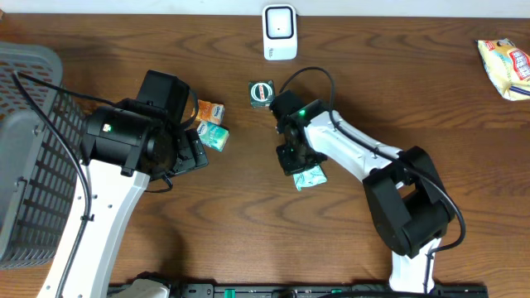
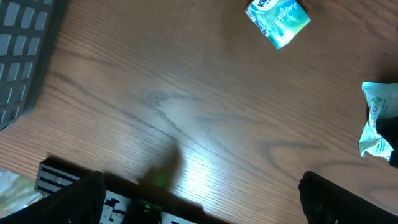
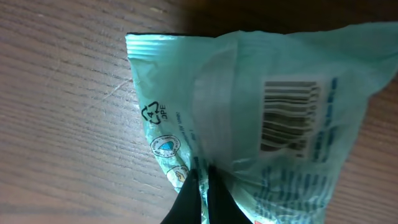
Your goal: Scan the item barcode
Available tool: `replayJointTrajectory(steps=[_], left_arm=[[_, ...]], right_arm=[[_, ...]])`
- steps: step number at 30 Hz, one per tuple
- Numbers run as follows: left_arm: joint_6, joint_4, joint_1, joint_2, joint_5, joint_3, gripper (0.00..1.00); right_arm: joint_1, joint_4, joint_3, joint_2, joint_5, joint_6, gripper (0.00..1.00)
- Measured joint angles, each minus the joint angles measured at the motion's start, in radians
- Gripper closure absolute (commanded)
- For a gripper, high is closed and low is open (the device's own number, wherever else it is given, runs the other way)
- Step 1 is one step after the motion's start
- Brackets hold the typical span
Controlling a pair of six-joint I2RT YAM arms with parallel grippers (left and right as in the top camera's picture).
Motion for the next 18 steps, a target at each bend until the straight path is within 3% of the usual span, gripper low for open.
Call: replayJointTrajectory(steps=[8,11,14,18], left_arm=[[0.0,0.0,0.0,0.0,0.0,0.0,0.02],[0.0,0.0,0.0,0.0,0.0,0.0,0.03],[0.0,0.0,0.0,0.0,0.0,0.0,0.02],[0.0,0.0,0.0,0.0,0.0,0.0,0.02]], right_arm=[[-0.002,-0.077,0.036,0.0,-0.01,0.017,0.96],[-0.008,-0.121,0.09,0.0,-0.018,-0.003,0.83],[-0.027,-0.129,0.128,-0.008,-0.011,-0.016,0.51],[-0.089,-0.148,0.135,-0.023,0.0,-0.031,0.41]])
